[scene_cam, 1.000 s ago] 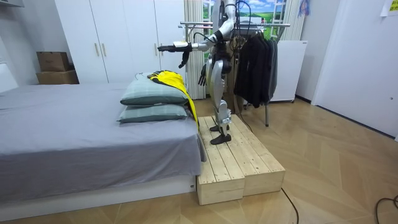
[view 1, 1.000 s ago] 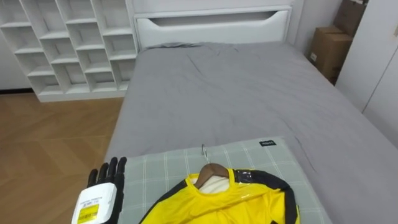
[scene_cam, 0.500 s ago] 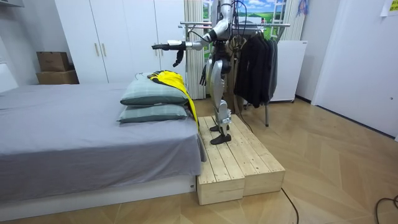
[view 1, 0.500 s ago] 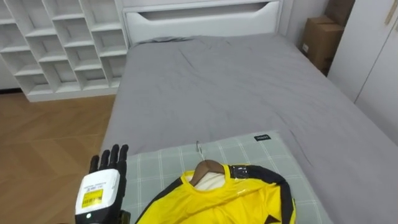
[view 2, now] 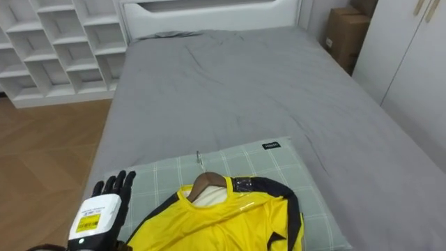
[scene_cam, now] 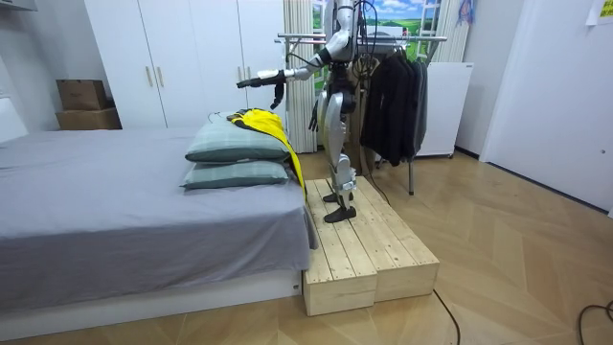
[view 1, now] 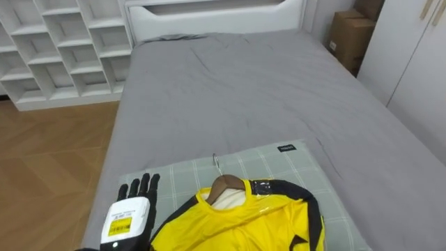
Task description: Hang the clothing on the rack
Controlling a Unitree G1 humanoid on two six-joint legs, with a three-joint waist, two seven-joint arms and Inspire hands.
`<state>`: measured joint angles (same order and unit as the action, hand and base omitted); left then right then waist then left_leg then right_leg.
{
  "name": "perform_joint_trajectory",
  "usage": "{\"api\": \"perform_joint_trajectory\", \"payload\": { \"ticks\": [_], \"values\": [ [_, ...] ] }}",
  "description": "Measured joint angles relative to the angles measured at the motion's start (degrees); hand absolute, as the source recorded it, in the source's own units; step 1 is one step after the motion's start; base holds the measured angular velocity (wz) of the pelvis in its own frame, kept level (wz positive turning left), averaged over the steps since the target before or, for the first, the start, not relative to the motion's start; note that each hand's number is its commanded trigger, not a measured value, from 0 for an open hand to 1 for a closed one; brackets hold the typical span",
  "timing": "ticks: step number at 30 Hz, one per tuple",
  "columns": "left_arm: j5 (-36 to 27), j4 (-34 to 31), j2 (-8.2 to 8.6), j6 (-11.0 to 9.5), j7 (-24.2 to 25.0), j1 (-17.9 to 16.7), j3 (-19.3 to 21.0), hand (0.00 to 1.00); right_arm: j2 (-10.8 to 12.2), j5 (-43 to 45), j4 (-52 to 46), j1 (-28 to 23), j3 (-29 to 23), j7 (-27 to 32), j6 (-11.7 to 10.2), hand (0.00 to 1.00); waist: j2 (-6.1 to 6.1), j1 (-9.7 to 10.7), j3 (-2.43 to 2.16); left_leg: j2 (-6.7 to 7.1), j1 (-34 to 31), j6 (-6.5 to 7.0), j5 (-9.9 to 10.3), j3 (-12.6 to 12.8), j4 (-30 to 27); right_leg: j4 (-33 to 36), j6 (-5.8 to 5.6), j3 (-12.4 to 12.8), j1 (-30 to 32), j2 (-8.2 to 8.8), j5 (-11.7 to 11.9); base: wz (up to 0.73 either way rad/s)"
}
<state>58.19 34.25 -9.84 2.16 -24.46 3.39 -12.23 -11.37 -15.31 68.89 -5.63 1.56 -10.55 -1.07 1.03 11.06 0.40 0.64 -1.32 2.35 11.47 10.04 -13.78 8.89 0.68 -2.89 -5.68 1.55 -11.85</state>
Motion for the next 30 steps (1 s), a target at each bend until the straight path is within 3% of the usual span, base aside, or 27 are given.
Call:
{"api": "perform_joint_trajectory", "payload": {
  "ticks": [15, 20, 26, 30],
  "values": [
    [0.03, 3.8, 0.6, 0.55, 4.4, 0.76, -0.37, 0.0, -0.05, 2.59, -0.18, -0.01, -1.74, 0.1, 1.22, 0.0, 0.24, 2.56, 0.28, -0.26, 1.04, 0.0, 0.0, 0.98, 0.2, 0.8, -0.01, 1.21, -0.11, -0.16, -0.01, -0.03],
    [-0.16, 6.25, 2.52, 1.32, 5.46, 1.9, -0.8, 0.0, 0.25, 2.26, -0.47, 0.01, -1.72, 0.91, 1.67, 0.0, 0.17, 2.86, 0.33, -0.78, 0.76, -0.01, 0.0, 1.45, 0.13, 0.92, 0.0, 1.65, 0.39, -0.29, 0.0, -0.05],
    [-6.82, 6.15, 2.58, 0.98, 6.86, 3.14, -2.69, 0.0, 0.27, 2.75, -1.35, 0.41, -1.7, 1.72, 1.7, 0.0, 0.35, 3.44, 0.19, -0.59, 0.42, -0.03, -0.01, 2.08, 0.06, 0.83, 0.01, 2.33, 0.94, -0.38, 0.01, -0.04],
    [-10.28, 6.16, 2.54, -0.33, 7.27, 4.99, -2.76, 0.0, 0.21, 4.8, -1.86, 0.44, -1.71, 2.39, 1.57, 0.0, 0.63, 3.32, -0.01, -0.55, 0.41, -0.02, -0.01, 2.07, 0.04, 0.83, 0.01, 2.43, 0.96, -0.34, 0.01, 0.0]
  ]
}}
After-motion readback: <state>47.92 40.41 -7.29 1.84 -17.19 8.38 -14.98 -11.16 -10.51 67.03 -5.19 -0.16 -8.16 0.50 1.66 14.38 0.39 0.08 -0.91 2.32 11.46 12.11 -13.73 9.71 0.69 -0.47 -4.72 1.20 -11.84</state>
